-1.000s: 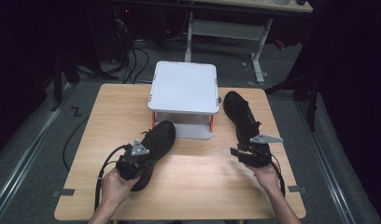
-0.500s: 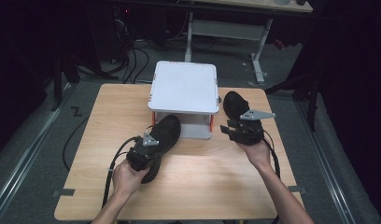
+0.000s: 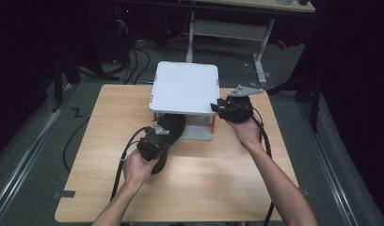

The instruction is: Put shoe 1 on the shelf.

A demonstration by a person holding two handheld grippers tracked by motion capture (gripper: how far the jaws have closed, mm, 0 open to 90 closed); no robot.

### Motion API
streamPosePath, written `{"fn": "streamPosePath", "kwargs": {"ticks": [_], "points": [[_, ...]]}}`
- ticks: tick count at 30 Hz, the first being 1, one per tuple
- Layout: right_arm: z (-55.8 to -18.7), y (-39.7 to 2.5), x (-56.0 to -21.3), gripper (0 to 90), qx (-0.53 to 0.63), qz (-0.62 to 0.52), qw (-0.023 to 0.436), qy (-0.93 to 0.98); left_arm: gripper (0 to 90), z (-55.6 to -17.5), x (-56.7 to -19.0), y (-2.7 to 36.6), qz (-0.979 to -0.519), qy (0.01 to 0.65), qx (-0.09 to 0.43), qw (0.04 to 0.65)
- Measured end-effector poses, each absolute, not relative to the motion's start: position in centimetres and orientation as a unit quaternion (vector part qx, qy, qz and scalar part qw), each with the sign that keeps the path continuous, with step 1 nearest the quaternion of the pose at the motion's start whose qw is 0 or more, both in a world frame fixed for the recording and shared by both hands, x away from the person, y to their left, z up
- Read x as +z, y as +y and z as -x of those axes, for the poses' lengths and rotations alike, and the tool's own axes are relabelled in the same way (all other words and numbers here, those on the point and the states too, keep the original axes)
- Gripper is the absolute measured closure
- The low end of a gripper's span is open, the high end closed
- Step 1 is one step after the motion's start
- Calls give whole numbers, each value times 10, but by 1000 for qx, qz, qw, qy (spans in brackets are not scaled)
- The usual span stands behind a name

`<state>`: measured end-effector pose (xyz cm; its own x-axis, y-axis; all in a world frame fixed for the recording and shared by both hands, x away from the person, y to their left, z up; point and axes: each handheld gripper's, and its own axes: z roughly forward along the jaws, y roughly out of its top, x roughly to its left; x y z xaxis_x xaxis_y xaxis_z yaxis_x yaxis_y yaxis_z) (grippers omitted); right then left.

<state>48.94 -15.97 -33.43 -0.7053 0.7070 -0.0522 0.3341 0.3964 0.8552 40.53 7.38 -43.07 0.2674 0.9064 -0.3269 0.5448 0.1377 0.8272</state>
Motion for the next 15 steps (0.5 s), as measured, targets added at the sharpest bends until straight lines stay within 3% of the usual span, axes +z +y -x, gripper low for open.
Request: {"fn": "streamPosePath", "kwargs": {"ticks": [15], "points": [[-533,-113,-343,591,416,-330,193,825,834,-452,-430,63,-605,587,232,486]]}}
